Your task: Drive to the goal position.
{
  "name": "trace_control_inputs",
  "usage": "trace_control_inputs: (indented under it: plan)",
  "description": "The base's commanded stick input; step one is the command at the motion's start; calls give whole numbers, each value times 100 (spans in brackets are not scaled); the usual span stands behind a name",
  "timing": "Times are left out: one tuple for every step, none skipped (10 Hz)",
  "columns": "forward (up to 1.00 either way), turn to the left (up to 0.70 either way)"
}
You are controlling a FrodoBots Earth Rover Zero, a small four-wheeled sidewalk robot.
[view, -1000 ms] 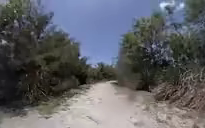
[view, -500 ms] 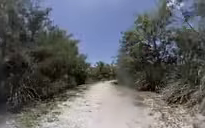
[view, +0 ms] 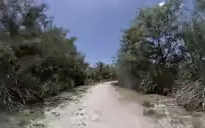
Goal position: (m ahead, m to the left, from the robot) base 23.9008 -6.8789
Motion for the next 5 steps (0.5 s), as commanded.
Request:
trace_control_inputs:
  plan:
    - [85,0]
    - [85,0]
    - [85,0]
    - [85,0]
    - [85,0]
